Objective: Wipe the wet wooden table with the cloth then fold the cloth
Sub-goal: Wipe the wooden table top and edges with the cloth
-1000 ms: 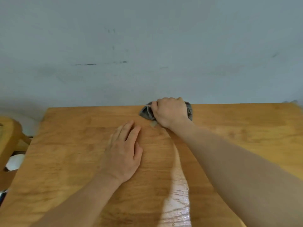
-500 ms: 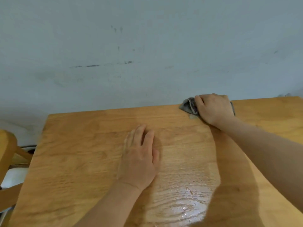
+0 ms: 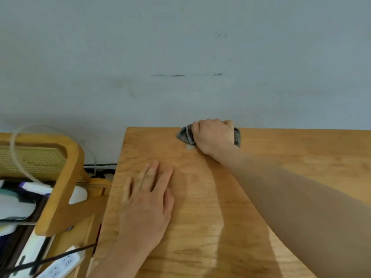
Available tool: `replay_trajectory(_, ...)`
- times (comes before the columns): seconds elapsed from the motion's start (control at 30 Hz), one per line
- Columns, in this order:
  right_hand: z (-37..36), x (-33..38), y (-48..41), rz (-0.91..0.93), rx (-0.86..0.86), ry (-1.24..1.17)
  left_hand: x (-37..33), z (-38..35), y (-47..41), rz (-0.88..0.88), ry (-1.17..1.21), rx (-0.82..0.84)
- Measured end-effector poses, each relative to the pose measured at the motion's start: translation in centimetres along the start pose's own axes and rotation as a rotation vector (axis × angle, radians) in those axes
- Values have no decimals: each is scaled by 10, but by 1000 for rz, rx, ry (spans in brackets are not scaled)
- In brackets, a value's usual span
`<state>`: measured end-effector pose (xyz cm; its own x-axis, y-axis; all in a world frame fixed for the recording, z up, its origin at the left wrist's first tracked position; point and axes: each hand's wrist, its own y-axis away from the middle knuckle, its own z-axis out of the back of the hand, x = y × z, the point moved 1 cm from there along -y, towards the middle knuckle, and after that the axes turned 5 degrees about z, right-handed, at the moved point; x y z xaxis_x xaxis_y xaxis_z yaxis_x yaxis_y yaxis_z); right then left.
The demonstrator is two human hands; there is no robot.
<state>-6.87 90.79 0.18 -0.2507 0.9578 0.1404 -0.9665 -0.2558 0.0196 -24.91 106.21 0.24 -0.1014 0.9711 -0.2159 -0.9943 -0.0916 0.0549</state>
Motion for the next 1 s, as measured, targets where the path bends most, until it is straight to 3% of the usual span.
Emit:
replay_trajectory(0.27, -13, 114, -29, 251, 144, -82, 12, -3, 3, 58, 58, -33)
replay_trajectory(0.43, -12, 131, -39, 349, 265, -133, 5, -2, 1, 47, 62, -26)
replay_trajectory(0.6, -11, 127, -31, 440, 222, -132, 8, -5, 1, 29, 64, -47)
replay_trajectory(0.9, -13, 77, 0, 32, -36, -43, 7, -9, 0, 15, 113, -56)
replay_trajectory(1.0, -12, 88, 39, 2, -59, -100, 6, -4, 3, 11, 172, -81)
